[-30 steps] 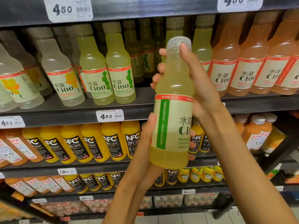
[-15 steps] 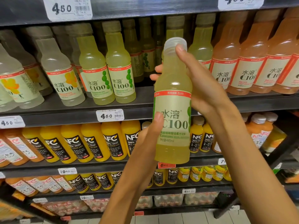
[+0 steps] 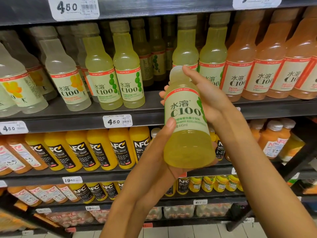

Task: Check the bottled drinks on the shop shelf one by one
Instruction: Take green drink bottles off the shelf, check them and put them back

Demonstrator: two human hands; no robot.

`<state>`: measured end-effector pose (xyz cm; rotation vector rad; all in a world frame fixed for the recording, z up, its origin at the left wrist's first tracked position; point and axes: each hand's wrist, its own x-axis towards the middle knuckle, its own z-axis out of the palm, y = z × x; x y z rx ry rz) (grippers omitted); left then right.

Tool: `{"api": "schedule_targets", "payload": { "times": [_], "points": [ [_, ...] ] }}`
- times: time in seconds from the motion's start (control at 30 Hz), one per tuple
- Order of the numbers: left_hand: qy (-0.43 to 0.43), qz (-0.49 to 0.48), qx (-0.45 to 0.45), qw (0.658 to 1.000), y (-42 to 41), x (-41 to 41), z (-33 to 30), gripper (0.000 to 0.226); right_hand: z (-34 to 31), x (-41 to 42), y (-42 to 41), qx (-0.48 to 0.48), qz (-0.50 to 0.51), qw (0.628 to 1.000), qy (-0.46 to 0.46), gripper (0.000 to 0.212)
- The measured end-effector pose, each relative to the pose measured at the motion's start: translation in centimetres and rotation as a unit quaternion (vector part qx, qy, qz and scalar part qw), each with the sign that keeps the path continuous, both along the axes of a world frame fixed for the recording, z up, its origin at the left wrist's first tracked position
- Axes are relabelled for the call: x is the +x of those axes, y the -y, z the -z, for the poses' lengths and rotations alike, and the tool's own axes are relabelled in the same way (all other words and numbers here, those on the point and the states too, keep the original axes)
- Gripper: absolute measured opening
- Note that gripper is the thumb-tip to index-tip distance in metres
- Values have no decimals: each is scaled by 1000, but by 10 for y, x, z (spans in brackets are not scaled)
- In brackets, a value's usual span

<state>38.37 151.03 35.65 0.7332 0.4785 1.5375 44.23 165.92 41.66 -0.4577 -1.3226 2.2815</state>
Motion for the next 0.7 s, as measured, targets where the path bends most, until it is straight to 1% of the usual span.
{"api": "schedule_targets", "payload": {
  "times": [0.1,0.17,0.23,0.3,0.37,0.4,0.47,0.53,0.57,0.63,0.7],
  "points": [
    [41,15,7,999,-2,0,-1,43,1,-1,0,1,-11,1000,9,40],
    [51,25,18,998,-3,-1,-1,39,1,-2,0,0,-15,1000,16,39],
    [41,27,19,999,-4,-2,1,41,0,-3,0,4,-10,1000,12,39],
    [-4,2,-4,1000,-4,-3,5,55,0,-4,0,20,9,1000,-16,39],
    [-82,-55,-41,994,-4,-3,8,72,-2,-3,0,59,36,996,-55,38],
    [-127,-83,-56,987,-4,-3,10,72,-4,-2,0,85,51,992,-73,37],
    [-219,-129,-77,964,-3,-6,11,60,-8,1,0,140,75,982,-103,33],
    [-296,-162,-73,938,-3,-7,10,50,-11,5,1,190,81,971,-123,31],
    [-326,-171,-64,928,-4,-7,9,50,-11,7,2,209,78,966,-130,30],
    [-356,-190,-47,914,-6,-5,10,54,-12,9,6,239,71,957,-147,27],
    [-358,-212,-30,909,-10,-3,13,57,-13,10,8,270,68,947,-163,26]
  ]
}}
